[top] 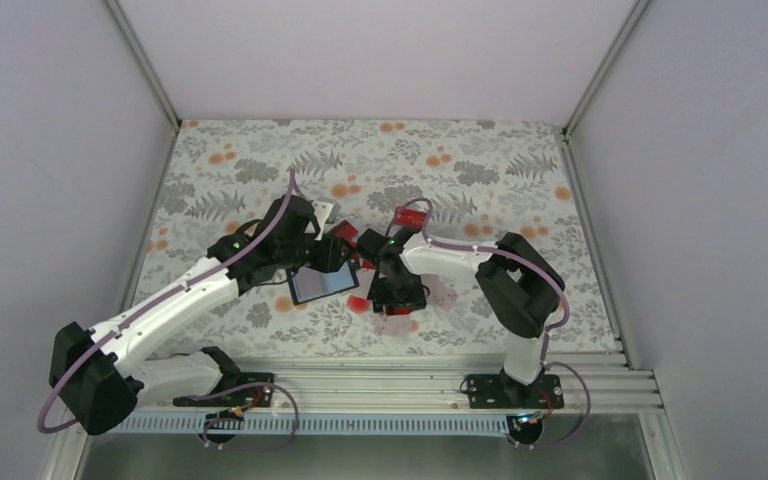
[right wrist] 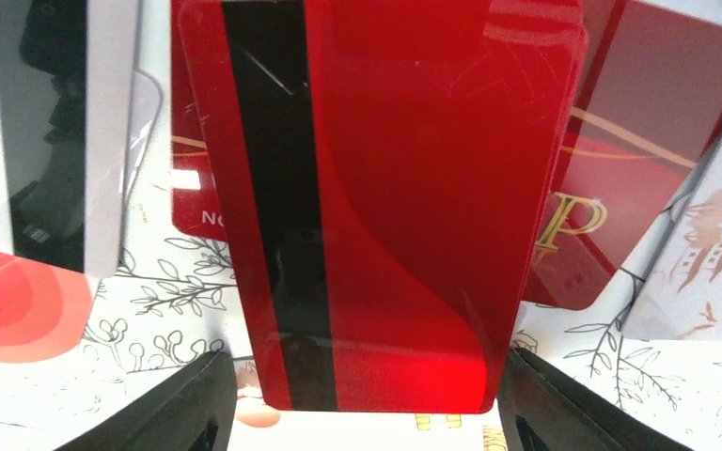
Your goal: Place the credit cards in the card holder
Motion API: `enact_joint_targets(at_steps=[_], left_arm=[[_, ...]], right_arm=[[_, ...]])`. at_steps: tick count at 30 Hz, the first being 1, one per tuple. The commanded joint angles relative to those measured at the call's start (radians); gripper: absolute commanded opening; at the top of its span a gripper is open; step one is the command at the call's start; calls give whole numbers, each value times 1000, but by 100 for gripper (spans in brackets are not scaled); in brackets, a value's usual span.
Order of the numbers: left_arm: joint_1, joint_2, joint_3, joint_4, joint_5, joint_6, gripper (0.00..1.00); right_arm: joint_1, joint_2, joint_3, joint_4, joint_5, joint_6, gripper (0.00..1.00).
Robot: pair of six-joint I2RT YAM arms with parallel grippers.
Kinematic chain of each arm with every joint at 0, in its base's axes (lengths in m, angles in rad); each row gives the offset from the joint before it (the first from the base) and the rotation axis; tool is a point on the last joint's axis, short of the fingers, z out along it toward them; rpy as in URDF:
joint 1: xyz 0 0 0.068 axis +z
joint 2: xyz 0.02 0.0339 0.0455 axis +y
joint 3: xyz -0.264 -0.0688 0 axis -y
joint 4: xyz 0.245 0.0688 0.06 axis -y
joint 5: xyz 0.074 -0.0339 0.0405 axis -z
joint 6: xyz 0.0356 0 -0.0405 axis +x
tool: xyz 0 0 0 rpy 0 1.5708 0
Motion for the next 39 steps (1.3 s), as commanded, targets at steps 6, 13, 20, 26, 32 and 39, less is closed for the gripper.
enact_joint_targets(at_steps=[6,13,20,26,32,39], left_arm=[[5,-6,3,-8,3,3,49],[6,14,27,-14,2,-3,49],[6,15,73,-49,-33,-13,49],[10,-20,136,-105,-111,-2,57],[17,-70,164,-89,-157,6,73],[39,-156,125,69,-100,-100,98]], right_arm=[[13,-3,-92,60,17,17,62],[13,-21,-92,62,21,1,56],[11,-95,-45,17,33,-21,56],[-7,-227,-27,18,27,-65,57],[-25,-347,-31,67,19,-146,56],[-26,-495,-65,271,3,-275,56]])
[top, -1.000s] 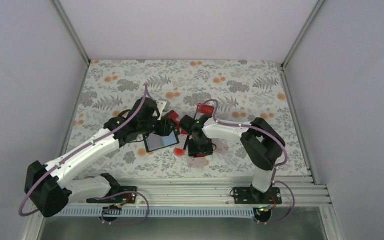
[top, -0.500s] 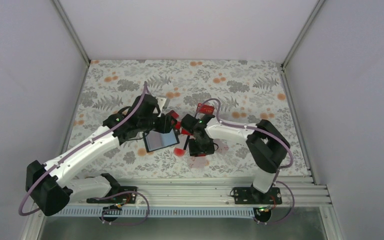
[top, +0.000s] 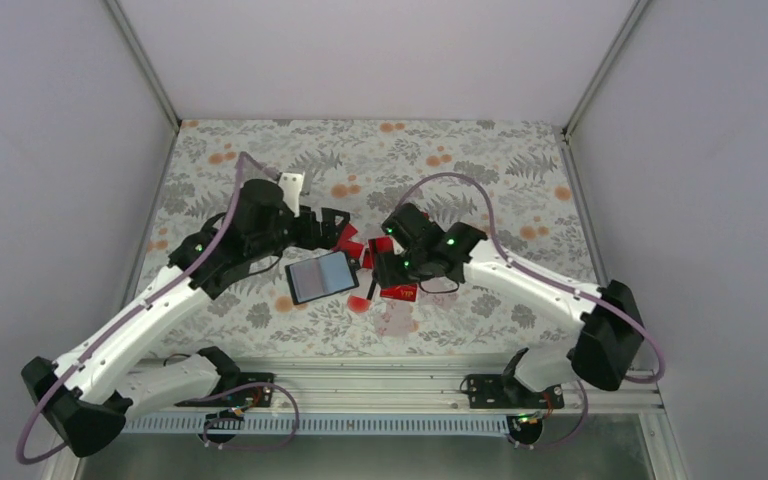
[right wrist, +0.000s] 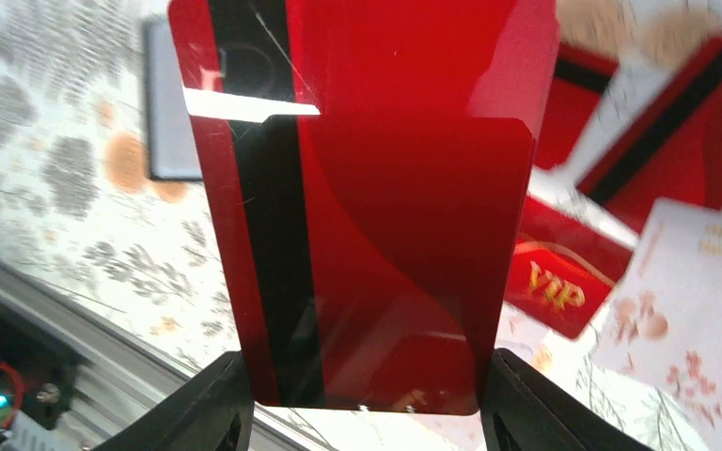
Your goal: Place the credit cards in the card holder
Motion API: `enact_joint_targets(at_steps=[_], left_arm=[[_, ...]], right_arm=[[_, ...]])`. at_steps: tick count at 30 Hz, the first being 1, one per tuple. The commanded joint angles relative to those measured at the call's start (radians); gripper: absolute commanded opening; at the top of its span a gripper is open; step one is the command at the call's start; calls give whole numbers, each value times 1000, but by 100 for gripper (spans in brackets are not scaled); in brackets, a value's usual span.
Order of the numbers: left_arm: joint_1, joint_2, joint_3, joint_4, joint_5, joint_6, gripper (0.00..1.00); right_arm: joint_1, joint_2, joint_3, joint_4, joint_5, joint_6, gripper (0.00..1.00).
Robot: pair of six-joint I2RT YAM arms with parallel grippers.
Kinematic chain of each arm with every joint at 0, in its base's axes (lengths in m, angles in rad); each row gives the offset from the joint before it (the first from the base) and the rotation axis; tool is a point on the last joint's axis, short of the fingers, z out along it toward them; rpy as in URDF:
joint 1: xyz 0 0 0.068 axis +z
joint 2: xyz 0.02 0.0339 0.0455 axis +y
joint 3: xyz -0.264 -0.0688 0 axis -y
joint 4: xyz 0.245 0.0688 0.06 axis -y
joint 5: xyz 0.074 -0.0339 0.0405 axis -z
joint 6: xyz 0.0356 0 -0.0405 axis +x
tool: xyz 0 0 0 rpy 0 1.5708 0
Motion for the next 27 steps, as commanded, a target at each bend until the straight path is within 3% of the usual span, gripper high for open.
enact_joint_targets(at_steps=[1,5,8,12,17,25,27], left_arm=[[14,-69,-24,155,44,-71,100],[44,-92,-44,258,230,-68,100],[93,-76,-47,326,407,-107,94],[160,-3,7,336,593,-144,74],[175,75,111,237,558,-89,52],[173,134,139,269,591,-69,43],[173,138,143,271,592,-66,37]], right_arm=[[-5,-77,2,159,7,-120,56],[-5,-107,47,214,11,-197,56],[-4,-142,65,262,12,-245,56],[-5,-197,76,301,43,-317,55],[-4,-236,94,319,60,-386,54],[-5,-226,146,307,28,-412,53],[-4,-220,157,299,30,-415,53]])
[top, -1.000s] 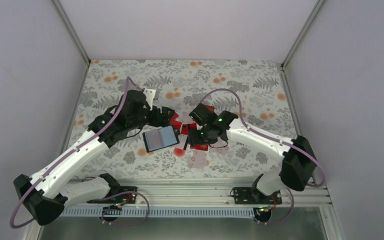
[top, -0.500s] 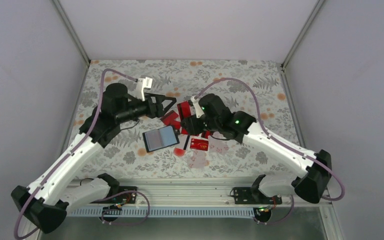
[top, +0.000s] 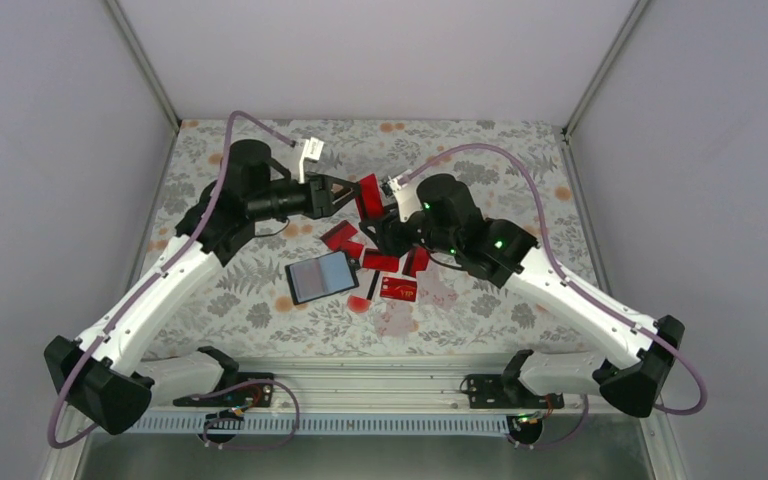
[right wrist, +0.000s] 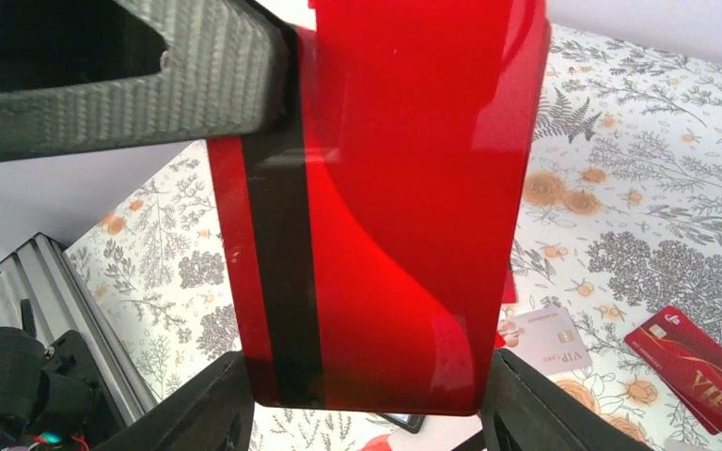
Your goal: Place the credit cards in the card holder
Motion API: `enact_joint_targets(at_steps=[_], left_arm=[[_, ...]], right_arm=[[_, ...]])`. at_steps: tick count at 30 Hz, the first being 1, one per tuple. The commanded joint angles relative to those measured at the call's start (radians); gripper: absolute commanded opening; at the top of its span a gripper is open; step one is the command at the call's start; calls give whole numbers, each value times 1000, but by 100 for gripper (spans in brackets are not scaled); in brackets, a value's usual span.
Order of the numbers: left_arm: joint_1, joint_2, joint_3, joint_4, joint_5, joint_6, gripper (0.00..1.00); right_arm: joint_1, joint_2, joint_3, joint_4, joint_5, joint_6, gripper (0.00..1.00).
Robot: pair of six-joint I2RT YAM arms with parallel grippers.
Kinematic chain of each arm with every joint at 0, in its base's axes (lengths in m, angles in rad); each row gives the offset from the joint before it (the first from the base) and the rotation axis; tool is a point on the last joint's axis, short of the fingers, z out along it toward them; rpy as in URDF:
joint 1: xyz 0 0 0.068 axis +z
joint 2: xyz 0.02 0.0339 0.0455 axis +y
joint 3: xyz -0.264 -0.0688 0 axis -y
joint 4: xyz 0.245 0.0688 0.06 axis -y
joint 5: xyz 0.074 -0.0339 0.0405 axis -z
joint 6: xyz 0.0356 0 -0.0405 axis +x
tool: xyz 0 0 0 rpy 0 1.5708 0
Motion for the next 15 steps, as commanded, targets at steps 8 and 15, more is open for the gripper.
enact_joint_targets(at_steps=[8,15], left_arm=[[0,56,43,-1,17,28,18],[-38,104,50,63,21,-10,15]], right_arm=[[-3,15,69,17,-20,-84,53],[-2,43,118,49,-108,-118,55]])
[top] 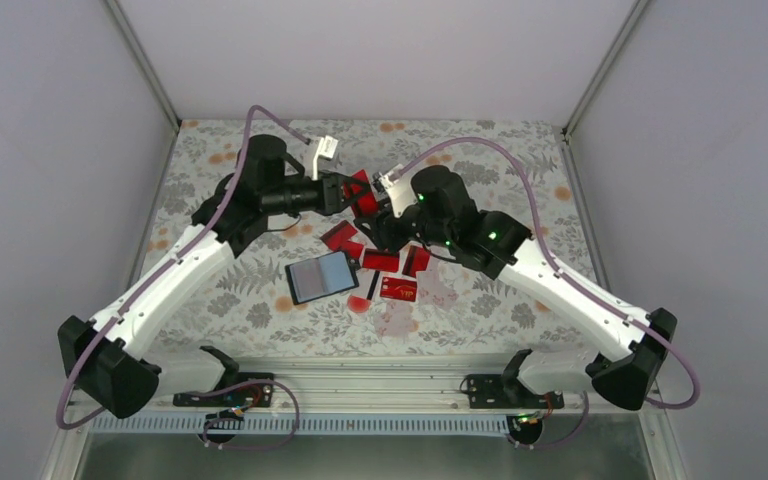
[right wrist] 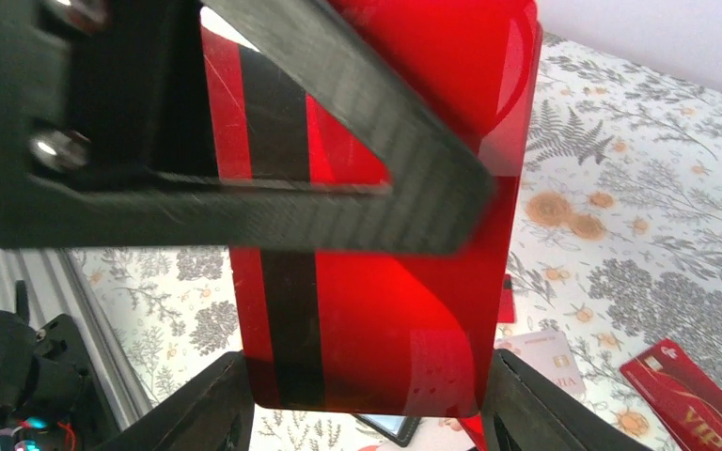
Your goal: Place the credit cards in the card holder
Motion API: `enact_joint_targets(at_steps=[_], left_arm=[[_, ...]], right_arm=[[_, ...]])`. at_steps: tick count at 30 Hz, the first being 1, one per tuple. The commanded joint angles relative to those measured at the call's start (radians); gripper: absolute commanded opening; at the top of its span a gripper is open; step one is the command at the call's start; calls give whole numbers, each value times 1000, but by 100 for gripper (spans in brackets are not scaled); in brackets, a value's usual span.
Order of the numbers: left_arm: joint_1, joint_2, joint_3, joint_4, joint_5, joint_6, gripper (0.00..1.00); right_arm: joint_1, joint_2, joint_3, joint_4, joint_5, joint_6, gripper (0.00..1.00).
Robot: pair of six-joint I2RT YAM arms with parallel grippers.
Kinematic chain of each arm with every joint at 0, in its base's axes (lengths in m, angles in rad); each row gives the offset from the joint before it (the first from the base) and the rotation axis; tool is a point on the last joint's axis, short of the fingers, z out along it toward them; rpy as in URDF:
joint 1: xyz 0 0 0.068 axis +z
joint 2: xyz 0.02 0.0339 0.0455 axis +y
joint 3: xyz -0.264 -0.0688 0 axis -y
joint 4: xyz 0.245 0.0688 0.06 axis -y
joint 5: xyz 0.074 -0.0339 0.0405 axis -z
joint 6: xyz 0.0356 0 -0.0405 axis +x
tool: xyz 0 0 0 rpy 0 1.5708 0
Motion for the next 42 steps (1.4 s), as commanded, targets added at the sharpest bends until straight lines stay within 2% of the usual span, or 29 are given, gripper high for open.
enact_joint_targets(at_steps=[1,5,9,12,14,18,22,25,28,32,34,42], left_arm=[[-20,31,18,48,-2,-29,14],[-23,41,15,79,-1,-47,5],[-23,38,17,80,-4,-45,2],[-21,41,40,66,-5,-53,2],[-16,42,57,64,-8,-81,2],[-10,52,98,72,16,-140,3],[-5,70,147,73,48,-183,2],[-4,83,180,85,78,-196,2],[-4,100,217,58,86,-190,2],[-5,112,227,61,103,-205,2],[-5,113,220,69,109,-211,2],[-12,109,207,93,102,-227,2]], right_arm=[[3,-2,66,75,-104,-36,57],[2,-15,74,114,-168,-2,72],[0,-18,80,108,-206,22,99],[-73,-8,83,36,-154,74,99],[-175,-22,63,12,-243,96,99],[-344,-94,-7,68,-484,141,99],[-444,-83,-37,118,-809,210,88],[-471,-81,-65,215,-953,275,80],[-475,-64,-26,208,-980,276,71],[-474,-24,11,223,-1026,296,47],[-472,-12,18,231,-1040,307,40],[-420,43,69,248,-1030,324,40]])
